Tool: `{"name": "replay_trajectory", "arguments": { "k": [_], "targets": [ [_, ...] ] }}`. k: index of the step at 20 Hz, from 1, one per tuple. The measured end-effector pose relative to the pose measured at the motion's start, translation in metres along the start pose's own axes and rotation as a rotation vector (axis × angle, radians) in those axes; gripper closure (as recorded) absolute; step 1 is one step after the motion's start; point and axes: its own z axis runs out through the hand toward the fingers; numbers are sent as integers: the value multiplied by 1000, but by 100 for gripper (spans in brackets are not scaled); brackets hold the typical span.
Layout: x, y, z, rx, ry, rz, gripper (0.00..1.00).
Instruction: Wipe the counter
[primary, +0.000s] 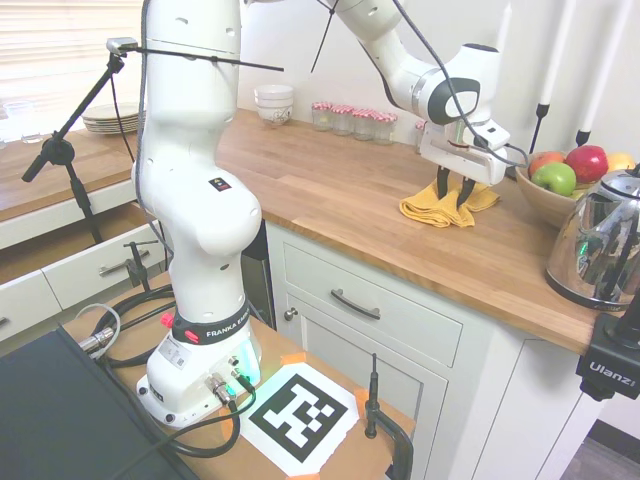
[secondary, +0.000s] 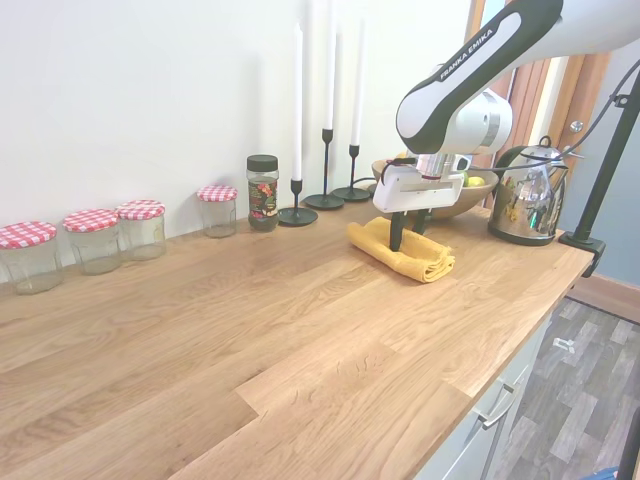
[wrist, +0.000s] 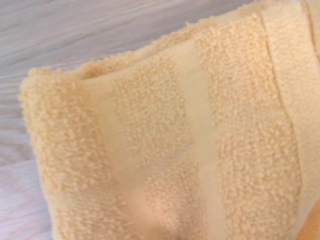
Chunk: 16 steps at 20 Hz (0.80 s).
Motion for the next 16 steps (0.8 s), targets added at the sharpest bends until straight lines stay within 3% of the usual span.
{"name": "replay_trajectory", "arguments": {
  "k": [16],
  "targets": [
    [-6,-8,-1,0,0,-18,100]
  ]
}}
